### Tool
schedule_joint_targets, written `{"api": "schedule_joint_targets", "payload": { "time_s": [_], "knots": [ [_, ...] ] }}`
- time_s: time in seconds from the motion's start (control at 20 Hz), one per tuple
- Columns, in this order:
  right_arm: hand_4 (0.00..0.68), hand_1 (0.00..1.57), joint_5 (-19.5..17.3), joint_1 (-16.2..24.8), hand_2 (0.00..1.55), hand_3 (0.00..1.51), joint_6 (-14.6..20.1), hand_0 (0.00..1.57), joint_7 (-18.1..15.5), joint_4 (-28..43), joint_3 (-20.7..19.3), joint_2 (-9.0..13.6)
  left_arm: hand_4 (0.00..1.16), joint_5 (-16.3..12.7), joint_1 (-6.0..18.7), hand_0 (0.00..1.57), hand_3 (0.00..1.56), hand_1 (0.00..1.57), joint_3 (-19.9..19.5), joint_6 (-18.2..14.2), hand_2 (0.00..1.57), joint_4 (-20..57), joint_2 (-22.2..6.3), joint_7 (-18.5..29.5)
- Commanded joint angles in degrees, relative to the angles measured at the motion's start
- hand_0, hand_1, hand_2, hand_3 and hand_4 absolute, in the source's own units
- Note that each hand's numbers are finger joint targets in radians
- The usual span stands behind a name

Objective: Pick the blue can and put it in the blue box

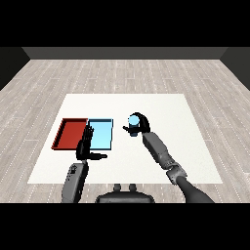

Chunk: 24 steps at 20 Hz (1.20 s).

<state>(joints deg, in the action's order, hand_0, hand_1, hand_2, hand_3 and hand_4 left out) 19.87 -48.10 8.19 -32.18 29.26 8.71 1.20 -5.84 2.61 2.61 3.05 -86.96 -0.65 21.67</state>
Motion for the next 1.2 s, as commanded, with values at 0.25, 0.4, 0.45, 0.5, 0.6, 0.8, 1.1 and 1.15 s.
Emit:
{"api": "schedule_joint_targets", "payload": {
  "time_s": [0.25, 0.4, 0.45, 0.5, 0.6, 0.8, 1.1, 1.15],
  "knots": [
    [0.654, 1.43, -3.68, 5.26, 1.44, 1.41, 1.08, 1.43, 5.05, 16.03, 1.37, 0.00, 0.00, -1.28, 2.92, 0.00, 0.00, 0.00, 3.80, -1.12, 0.00, 3.64, 0.64, -1.33],
    [0.654, 1.43, -5.07, 12.52, 1.44, 1.41, 2.46, 1.43, 8.66, 26.47, 3.99, 0.31, 0.00, -1.22, 3.72, 0.00, 0.00, 0.00, 8.97, -6.45, 0.00, 3.07, 0.65, -2.75],
    [0.654, 1.43, -5.65, 15.19, 1.44, 1.41, 2.92, 1.43, 10.03, 30.34, 4.93, 0.48, 0.00, 0.61, 5.68, 0.00, 0.00, 0.00, 4.08, -3.00, 0.00, 6.59, 0.25, -1.96],
    [0.654, 1.43, -6.21, 18.21, 1.44, 1.41, 4.53, 1.43, 11.74, 34.58, 6.80, -0.20, 0.00, 0.00, 5.09, 0.00, 0.00, 0.00, 8.96, -6.13, 0.00, 3.77, 0.65, -4.28],
    [0.654, 1.43, -6.76, 18.81, 1.44, 1.41, 4.20, 1.43, 13.76, 37.84, 5.71, 1.12, 0.00, -3.13, 7.81, 0.00, 0.00, 0.00, 8.50, -5.80, 0.00, 5.97, 0.65, -4.46],
    [0.664, 1.43, -9.12, 18.75, 1.44, 1.41, 1.92, 1.43, 9.72, 33.42, 4.14, -1.13, 0.00, -1.89, 11.64, 0.00, 0.00, 0.00, 8.91, -7.41, 0.00, 13.24, 0.65, -0.57],
    [0.660, 1.41, -9.36, 19.18, 1.45, 1.41, 2.50, 1.41, 13.82, 38.15, 6.09, -1.16, 0.00, -2.52, 10.76, 0.00, 0.00, 0.00, 14.75, -12.04, 0.00, 9.88, 0.65, -5.14],
    [0.660, 1.42, -10.26, 20.95, 1.45, 1.42, -0.59, 1.42, 15.16, 40.44, 4.02, 0.92, 0.00, -5.30, 14.32, 0.00, 0.00, 0.00, 15.78, -12.10, 0.00, 18.22, 0.65, -0.41]
  ]
}}
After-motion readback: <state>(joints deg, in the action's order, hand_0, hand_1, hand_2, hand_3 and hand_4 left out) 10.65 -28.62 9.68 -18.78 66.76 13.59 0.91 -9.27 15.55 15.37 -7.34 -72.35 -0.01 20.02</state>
